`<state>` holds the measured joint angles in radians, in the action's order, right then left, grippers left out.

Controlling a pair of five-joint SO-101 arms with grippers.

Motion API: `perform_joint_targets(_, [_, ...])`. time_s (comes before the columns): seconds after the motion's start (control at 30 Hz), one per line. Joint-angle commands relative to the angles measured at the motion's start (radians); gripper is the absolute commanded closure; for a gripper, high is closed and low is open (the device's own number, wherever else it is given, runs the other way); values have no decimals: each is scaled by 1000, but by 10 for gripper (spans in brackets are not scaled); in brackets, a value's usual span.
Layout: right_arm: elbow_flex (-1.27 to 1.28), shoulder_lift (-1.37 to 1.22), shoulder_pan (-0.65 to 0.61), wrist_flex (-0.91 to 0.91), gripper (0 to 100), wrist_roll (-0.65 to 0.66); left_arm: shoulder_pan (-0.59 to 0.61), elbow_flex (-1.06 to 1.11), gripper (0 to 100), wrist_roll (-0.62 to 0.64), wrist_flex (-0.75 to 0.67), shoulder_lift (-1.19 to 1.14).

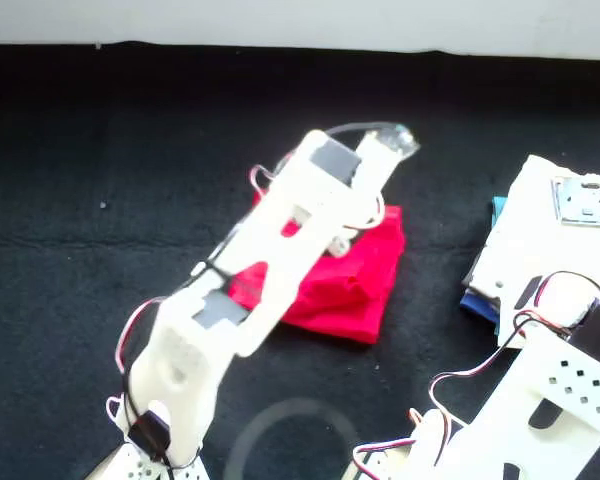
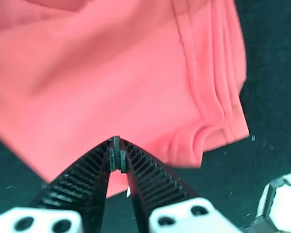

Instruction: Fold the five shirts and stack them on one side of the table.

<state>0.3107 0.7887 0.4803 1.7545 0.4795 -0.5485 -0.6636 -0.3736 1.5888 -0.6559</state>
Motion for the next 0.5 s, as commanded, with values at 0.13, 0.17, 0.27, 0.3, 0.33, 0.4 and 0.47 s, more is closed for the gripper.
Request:
perform_joint_targets(0.13, [4, 13, 13, 8, 992, 6, -245, -58, 993, 12, 166, -44])
perform_joint_targets(0.17, [4, 13, 13, 8, 992, 6, -265, -67, 993, 14, 175, -28])
perform_joint_targets(0.27, [4, 13, 13, 8, 992, 6, -282, -67, 993, 14, 173, 56])
perform_joint_targets(0.3, [4, 13, 13, 8, 992, 6, -280, -65, 993, 14, 173, 84])
perform_joint_targets(0.33, [4, 13, 13, 8, 992, 6, -272, -65, 993, 14, 173, 110])
perform_joint_targets(0.4, [4, 13, 5, 7, 992, 5, -222, -65, 993, 14, 173, 148])
perform_joint_targets(0.47, [-2, 7, 2, 5, 992, 2, -148, -65, 993, 14, 173, 177])
